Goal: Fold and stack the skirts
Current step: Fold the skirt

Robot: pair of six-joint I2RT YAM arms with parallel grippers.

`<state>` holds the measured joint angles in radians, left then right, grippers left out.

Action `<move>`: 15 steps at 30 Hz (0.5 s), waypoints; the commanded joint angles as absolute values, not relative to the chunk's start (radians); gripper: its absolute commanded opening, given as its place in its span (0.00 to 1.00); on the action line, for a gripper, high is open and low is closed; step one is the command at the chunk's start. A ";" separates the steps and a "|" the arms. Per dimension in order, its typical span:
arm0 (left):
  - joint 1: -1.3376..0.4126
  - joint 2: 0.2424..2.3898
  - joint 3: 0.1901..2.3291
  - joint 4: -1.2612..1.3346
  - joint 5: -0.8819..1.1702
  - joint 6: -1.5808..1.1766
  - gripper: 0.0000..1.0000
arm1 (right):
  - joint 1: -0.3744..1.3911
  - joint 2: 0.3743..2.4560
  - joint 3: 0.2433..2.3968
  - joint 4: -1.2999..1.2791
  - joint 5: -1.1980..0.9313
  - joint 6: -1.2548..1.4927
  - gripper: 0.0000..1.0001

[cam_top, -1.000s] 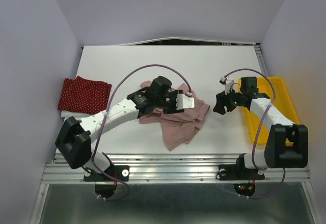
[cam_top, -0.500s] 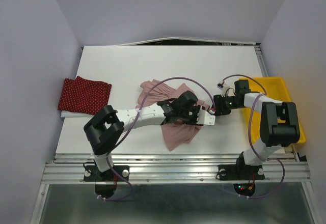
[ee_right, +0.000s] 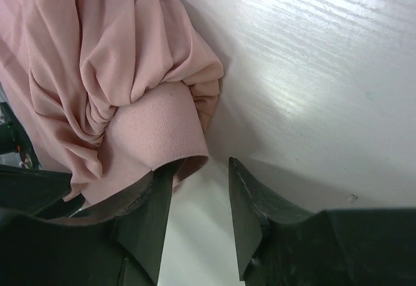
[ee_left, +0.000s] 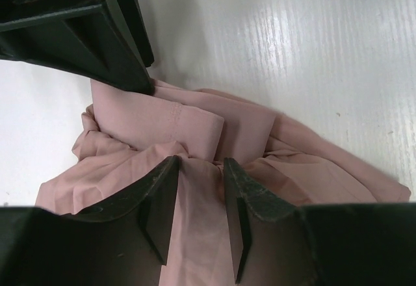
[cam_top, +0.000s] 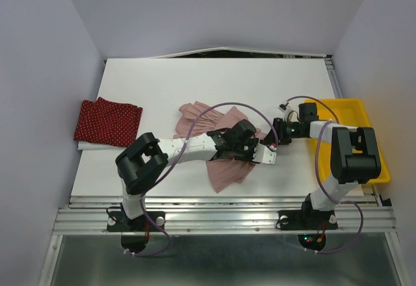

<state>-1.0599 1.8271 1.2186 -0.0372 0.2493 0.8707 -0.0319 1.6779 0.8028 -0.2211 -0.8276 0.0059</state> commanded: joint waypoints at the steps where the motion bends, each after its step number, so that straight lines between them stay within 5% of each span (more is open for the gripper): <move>1: -1.069 1.844 1.270 0.004 0.232 0.891 0.45 | -0.037 1.684 0.788 -0.147 -0.839 0.035 0.41; 8: -1.071 1.845 1.266 0.044 0.218 0.888 0.57 | -0.037 1.674 0.773 -0.156 -0.853 0.017 0.34; 15: -1.077 1.859 1.267 0.041 0.215 0.922 0.52 | -0.037 1.704 0.781 -0.167 -0.870 0.031 0.26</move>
<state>-1.0634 1.8637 1.2308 0.0120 0.2222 0.8948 -0.0319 1.6829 0.7906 -0.1936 -0.8402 0.0257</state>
